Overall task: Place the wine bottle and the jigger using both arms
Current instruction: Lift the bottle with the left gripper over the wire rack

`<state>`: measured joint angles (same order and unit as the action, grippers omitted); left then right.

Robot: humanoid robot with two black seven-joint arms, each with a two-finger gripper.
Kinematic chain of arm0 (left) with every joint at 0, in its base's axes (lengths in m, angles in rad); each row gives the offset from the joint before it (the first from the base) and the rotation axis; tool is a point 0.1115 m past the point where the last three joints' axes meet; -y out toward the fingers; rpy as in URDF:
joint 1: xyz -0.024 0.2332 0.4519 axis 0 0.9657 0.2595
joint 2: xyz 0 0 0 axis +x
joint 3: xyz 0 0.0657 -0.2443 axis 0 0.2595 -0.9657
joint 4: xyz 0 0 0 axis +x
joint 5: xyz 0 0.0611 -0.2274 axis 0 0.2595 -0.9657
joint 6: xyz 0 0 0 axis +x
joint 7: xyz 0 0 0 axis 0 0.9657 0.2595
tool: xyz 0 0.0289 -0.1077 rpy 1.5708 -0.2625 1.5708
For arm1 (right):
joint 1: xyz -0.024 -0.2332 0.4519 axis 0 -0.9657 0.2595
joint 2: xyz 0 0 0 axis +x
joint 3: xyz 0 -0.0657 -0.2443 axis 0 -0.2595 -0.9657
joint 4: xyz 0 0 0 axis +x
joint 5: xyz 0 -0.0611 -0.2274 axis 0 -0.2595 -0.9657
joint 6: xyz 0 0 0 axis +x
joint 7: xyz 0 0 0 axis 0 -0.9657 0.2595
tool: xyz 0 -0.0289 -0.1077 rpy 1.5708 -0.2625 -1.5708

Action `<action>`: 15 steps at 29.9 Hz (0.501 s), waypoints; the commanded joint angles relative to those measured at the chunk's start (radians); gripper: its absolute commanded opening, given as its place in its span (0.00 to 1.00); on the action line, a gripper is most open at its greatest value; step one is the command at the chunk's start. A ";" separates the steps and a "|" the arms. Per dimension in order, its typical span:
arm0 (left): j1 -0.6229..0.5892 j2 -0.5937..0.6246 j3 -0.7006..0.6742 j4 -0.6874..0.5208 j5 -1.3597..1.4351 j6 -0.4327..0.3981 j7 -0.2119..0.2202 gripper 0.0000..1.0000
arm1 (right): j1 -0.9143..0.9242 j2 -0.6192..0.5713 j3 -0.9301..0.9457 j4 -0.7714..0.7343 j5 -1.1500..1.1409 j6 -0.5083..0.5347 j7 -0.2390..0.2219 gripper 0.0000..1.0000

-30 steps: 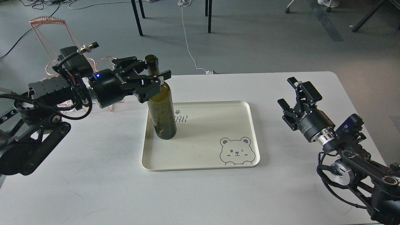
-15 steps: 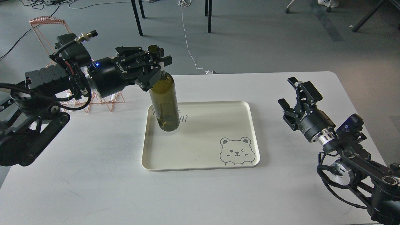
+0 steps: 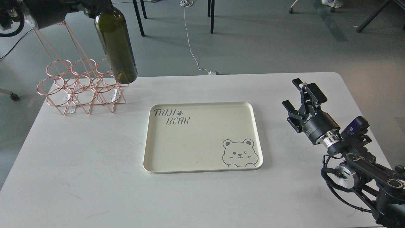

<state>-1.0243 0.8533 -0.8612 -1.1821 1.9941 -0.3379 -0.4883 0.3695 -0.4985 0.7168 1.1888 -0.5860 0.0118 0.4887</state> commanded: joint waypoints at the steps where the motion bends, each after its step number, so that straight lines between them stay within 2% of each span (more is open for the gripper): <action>1: -0.042 0.018 0.080 0.064 -0.057 0.008 0.000 0.09 | -0.003 0.000 0.000 0.000 0.000 0.000 0.000 0.98; 7: -0.040 0.015 0.090 0.108 -0.063 0.014 0.000 0.09 | -0.014 0.001 0.000 0.000 0.000 -0.001 0.000 0.98; 12: -0.040 0.004 0.091 0.208 -0.063 0.057 0.000 0.09 | -0.023 0.008 0.000 0.002 0.000 0.000 0.000 0.98; 15: -0.040 -0.008 0.093 0.214 -0.063 0.057 0.000 0.09 | -0.027 0.009 0.001 0.002 0.000 0.000 0.000 0.98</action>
<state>-1.0636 0.8547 -0.7705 -0.9798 1.9310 -0.2832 -0.4884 0.3460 -0.4909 0.7164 1.1900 -0.5859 0.0118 0.4887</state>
